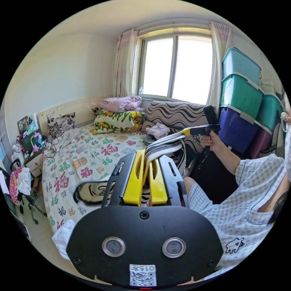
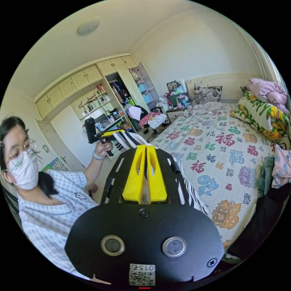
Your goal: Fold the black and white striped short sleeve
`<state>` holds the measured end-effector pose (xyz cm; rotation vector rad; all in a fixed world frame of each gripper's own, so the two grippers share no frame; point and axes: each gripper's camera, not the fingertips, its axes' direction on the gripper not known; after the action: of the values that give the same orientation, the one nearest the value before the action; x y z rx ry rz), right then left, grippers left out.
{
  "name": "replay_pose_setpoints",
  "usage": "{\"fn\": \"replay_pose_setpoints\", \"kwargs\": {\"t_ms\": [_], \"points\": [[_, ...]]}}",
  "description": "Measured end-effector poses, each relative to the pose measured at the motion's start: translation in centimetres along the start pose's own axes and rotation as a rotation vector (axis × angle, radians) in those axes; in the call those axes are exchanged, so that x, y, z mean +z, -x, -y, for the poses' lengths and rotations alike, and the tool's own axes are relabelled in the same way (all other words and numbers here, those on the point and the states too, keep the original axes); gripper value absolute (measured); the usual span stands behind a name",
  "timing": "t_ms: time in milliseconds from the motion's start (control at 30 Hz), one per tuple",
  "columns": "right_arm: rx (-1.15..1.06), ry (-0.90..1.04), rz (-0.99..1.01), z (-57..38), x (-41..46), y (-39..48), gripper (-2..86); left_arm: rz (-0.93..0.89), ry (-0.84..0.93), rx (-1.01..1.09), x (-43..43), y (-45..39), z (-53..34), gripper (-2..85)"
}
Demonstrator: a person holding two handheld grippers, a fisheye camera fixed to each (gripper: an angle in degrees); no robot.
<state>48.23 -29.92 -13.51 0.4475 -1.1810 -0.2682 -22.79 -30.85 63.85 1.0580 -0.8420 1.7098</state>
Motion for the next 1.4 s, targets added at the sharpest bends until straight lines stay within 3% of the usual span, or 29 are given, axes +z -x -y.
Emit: {"fn": "replay_pose_setpoints", "kwargs": {"t_ms": [167,367,533,733,967,1067,1133,1200,1300,1400], "points": [[0.058,-0.032,0.143,0.8,-1.1,-2.2,-0.5,0.038,-0.008,0.013,-0.2,0.1,0.0,-0.5],[0.229,-0.122,0.263,-0.2,-1.1,-8.6,-0.5,0.091,-0.017,-0.144,1.3,4.4,-1.8,-0.8],[0.375,-0.066,0.045,-3.3,0.2,-14.4,-0.5,0.098,0.062,-0.257,5.4,8.7,-4.1,-0.9],[0.531,-0.168,0.082,-8.4,-3.1,-18.8,-0.4,0.138,-0.021,-0.355,4.3,13.1,-3.9,-0.9],[0.245,-0.072,0.262,-1.3,-1.6,-12.1,-0.3,0.214,-0.146,-0.438,1.5,21.2,7.9,-0.9],[0.089,-0.032,0.384,1.0,0.3,-7.4,-0.3,0.247,-0.286,-0.275,-1.1,19.0,16.6,-0.9],[0.010,0.028,0.477,0.5,2.7,-4.3,-0.3,0.158,-0.374,-0.053,-1.8,13.9,22.1,-0.9],[-0.043,0.101,0.485,-1.1,5.2,-1.9,-0.3,0.007,-0.353,0.075,-0.3,10.1,24.4,-0.9],[-0.101,0.207,0.368,-5.9,10.2,1.2,-0.1,-0.234,-0.207,0.211,6.1,5.0,23.7,-0.8],[-0.073,0.252,0.151,-12.9,14.3,2.5,0.4,-0.430,0.048,0.197,16.5,3.4,17.6,-0.5]]}}
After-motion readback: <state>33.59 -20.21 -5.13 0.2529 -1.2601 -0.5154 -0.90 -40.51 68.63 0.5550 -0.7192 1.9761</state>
